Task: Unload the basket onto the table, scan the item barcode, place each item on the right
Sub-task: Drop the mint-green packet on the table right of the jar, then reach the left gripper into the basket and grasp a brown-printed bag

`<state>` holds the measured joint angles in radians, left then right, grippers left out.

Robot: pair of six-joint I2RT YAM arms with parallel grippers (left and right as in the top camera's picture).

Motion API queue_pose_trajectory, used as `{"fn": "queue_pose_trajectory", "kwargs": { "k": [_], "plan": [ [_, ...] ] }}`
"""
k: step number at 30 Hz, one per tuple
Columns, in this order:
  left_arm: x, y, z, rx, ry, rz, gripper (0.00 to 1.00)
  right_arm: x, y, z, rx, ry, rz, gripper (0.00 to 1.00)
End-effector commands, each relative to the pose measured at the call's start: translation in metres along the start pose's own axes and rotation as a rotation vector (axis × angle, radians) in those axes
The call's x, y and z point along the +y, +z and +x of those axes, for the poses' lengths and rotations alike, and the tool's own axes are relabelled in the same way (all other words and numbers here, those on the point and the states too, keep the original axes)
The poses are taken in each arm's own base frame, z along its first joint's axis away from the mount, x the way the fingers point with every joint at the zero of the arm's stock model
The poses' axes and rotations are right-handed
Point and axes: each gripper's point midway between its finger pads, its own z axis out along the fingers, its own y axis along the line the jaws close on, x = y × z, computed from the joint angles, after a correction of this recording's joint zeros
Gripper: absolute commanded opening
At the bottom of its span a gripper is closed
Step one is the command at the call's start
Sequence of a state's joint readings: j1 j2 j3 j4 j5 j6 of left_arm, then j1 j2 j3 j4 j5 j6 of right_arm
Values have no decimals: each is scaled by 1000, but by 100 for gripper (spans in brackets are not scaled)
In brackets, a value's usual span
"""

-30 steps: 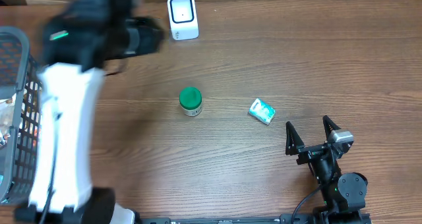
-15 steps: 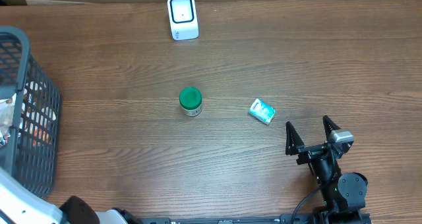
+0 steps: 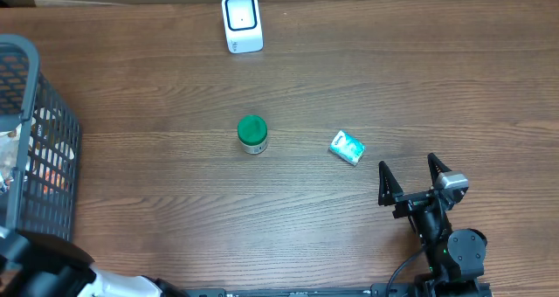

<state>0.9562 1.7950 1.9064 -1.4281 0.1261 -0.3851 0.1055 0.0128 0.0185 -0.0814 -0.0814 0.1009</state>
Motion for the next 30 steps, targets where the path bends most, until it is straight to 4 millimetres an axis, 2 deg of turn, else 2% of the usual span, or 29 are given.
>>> {"fn": "queue_pose_trajectory", "kwargs": {
  "k": [1,12,19,22,25,30],
  "plan": [
    [2,32,1,74,49,-13,84,0,0,2,-4,3,-1,100],
    [8,104,5,231,104,-49,76,0,0,2,-4,3,-1,100],
    [2,145,22,352,189,-43,72,0,0,2,-4,3,-1,100],
    [-6,162,32,392,226,-52,73,0,0,2,-4,3,-1,100],
    [-12,170,37,401,265,-64,73,0,0,2,-4,3,-1,100],
    [-10,177,38,384,321,-163,73,0,0,2,-4,3,-1,100]
  ]
}}
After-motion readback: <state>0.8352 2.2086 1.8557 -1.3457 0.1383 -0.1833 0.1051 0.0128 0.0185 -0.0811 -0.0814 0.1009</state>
